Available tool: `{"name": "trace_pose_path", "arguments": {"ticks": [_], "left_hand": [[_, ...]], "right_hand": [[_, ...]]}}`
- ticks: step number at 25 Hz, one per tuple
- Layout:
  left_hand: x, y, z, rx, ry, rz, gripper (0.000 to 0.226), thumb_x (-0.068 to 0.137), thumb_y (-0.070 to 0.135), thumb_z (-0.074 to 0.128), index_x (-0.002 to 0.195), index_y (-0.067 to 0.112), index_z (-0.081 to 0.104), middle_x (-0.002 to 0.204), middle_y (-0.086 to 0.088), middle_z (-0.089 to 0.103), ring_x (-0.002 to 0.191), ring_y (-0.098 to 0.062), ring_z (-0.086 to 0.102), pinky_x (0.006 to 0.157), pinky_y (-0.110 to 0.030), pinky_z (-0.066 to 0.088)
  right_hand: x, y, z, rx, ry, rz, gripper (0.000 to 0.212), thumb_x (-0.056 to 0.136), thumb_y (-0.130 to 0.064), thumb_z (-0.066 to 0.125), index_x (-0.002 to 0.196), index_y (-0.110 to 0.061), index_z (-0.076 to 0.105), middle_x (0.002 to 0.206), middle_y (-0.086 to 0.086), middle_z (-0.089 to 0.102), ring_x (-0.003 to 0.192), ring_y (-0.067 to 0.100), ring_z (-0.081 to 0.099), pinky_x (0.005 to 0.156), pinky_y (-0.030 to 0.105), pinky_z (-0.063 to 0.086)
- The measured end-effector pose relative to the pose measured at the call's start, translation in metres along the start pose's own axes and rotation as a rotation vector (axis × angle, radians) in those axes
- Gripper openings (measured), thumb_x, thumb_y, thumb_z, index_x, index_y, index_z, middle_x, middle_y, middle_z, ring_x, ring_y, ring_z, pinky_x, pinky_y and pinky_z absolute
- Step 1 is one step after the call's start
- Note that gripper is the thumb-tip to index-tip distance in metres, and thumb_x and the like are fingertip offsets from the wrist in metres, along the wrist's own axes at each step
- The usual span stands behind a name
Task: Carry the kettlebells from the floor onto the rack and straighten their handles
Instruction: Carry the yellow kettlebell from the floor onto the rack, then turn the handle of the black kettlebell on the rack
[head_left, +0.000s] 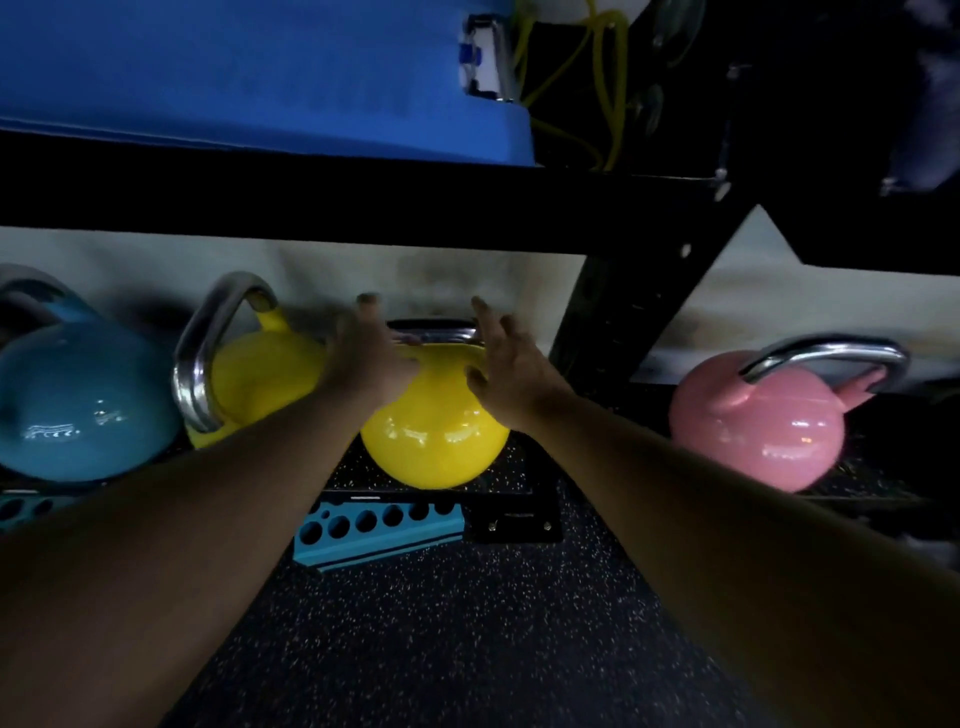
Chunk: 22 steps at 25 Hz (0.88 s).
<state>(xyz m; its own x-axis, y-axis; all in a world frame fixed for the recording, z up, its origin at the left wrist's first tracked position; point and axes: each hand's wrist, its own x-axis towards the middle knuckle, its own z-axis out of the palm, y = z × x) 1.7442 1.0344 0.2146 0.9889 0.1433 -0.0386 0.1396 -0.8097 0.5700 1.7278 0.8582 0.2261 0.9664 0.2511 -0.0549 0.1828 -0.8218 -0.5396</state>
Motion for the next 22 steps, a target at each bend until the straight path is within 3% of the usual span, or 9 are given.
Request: {"name": "trace_pose_path", "arguments": {"ticks": [2,4,6,8,10,12,18,22], "left_hand": [[-0.038,-0.002,0.016,-0.031,0.025,-0.215,0.104,0.078,0.018,0.075,0.152,0.015,0.002,0.149,-0.025,0.03,0.128,-0.049,0.038,0.095,-0.054,0.046],[-0.073,-0.001,0.032,0.16,-0.083,-0.399,0.108,0.084,0.026,0.07,0.154,0.018,-0.012,0.155,-0.022,0.021,0.131,-0.049,0.033,0.098,-0.057,0.042],[-0.097,0.015,0.053,0.257,-0.288,-0.494,0.097,0.09,0.031,0.063,0.154,0.01,-0.007,0.155,-0.023,0.024,0.132,-0.048,0.034,0.1,-0.057,0.041],[-0.115,0.045,0.074,0.25,-0.415,-0.456,0.08,0.092,0.029,0.059,0.151,-0.001,0.013,0.142,-0.029,0.042,0.122,-0.048,0.048,0.096,-0.056,0.046],[-0.136,0.099,0.104,0.265,-0.403,-0.365,0.058,0.089,0.026,0.059,0.135,-0.004,0.042,0.128,-0.029,0.054,0.114,-0.047,0.055,0.094,-0.054,0.048],[-0.157,0.158,0.134,0.297,-0.382,-0.218,0.043,0.086,0.025,0.059,0.121,0.001,0.054,0.124,-0.025,0.059,0.111,-0.043,0.058,0.092,-0.048,0.051],[-0.245,0.363,0.242,0.737,-0.351,0.557,0.037,0.085,0.021,0.051,0.122,0.018,0.051,0.126,-0.006,0.054,0.116,-0.029,0.051,0.093,-0.041,0.042],[-0.257,0.464,0.293,0.699,-0.313,0.672,0.039,0.086,0.027,0.053,0.124,0.016,0.051,0.126,-0.008,0.053,0.118,-0.03,0.05,0.094,-0.041,0.039]], "right_hand": [[-0.031,0.013,0.0,0.044,-0.038,0.009,0.085,0.097,-0.02,0.056,0.156,-0.018,-0.005,0.149,0.021,0.031,0.131,0.033,0.042,0.107,0.04,0.04],[-0.06,0.033,-0.005,0.035,-0.092,-0.005,0.08,0.097,-0.022,0.055,0.157,-0.017,0.002,0.15,0.02,0.032,0.135,0.035,0.039,0.111,0.042,0.036],[-0.092,0.064,-0.017,0.019,-0.104,-0.036,0.069,0.096,-0.02,0.055,0.154,-0.014,0.02,0.146,0.021,0.039,0.132,0.038,0.041,0.11,0.044,0.036],[-0.127,0.099,-0.033,0.01,-0.098,-0.036,0.061,0.095,-0.02,0.054,0.15,-0.015,0.03,0.143,0.019,0.043,0.13,0.037,0.044,0.109,0.044,0.038],[-0.171,0.147,-0.061,-0.017,-0.075,-0.003,0.056,0.094,-0.019,0.053,0.147,-0.015,0.035,0.141,0.018,0.047,0.127,0.036,0.046,0.106,0.045,0.041],[-0.21,0.193,-0.09,-0.059,-0.059,0.024,0.052,0.094,-0.02,0.051,0.144,-0.014,0.038,0.132,0.019,0.052,0.119,0.038,0.05,0.1,0.046,0.045],[-0.342,0.354,-0.212,-0.222,0.019,0.162,0.047,0.095,-0.034,0.049,0.14,-0.02,0.043,0.132,0.012,0.054,0.121,0.034,0.049,0.098,0.045,0.045],[-0.383,0.441,-0.288,-0.379,0.057,0.225,0.044,0.096,-0.038,0.047,0.137,-0.022,0.046,0.131,0.01,0.055,0.12,0.033,0.05,0.095,0.042,0.045]]}}
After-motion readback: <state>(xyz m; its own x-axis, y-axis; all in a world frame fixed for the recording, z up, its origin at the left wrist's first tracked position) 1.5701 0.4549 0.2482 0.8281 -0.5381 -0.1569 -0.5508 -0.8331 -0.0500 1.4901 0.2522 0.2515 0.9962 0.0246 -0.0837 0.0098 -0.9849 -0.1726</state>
